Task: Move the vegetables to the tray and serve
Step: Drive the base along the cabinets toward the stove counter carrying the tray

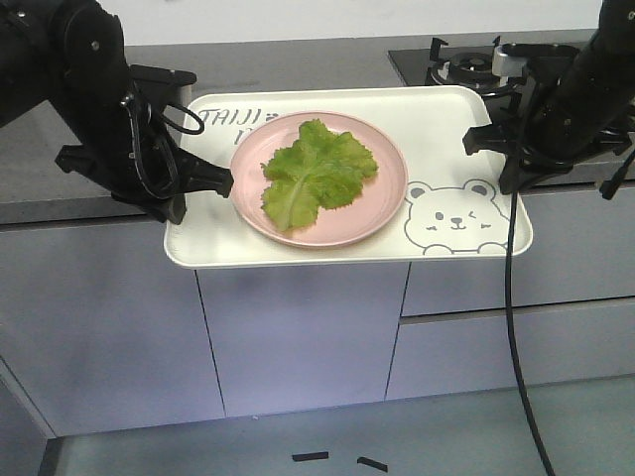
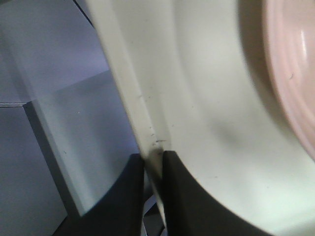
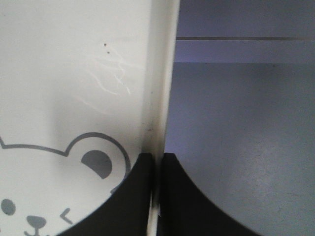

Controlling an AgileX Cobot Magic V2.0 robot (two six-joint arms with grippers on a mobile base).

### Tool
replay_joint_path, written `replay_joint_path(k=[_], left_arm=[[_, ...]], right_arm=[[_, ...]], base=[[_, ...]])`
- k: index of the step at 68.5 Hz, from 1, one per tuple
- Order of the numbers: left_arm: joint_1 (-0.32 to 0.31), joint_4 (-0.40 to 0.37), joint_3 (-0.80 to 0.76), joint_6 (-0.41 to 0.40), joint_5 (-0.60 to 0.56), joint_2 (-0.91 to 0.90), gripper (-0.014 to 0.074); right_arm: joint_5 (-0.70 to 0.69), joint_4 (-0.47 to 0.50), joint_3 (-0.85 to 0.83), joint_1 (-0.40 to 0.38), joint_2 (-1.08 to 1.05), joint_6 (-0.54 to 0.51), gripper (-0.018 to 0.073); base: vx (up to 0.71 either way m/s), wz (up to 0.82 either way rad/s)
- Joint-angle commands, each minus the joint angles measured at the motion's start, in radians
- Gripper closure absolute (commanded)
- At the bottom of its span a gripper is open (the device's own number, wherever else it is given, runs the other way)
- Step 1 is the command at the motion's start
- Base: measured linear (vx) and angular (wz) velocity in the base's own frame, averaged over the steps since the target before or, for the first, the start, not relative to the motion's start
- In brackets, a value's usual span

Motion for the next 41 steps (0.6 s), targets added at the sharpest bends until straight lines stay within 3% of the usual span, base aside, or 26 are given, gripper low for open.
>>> replay_joint_path(k=[1, 41], left_arm=[[-0.015, -0.05, -0.03, 0.029, -0.041, -0.06, 0.0602], [-0.015, -0.05, -0.03, 0.029, -0.041, -0.06, 0.0602]], right_arm=[[0.014, 0.052, -0.029, 0.004, -0.061, -0.023, 0.0565], [0.014, 0.052, -0.029, 0.004, -0.061, -0.023, 0.0565]], base=[[0.08, 0.02], [0.11, 0.02]])
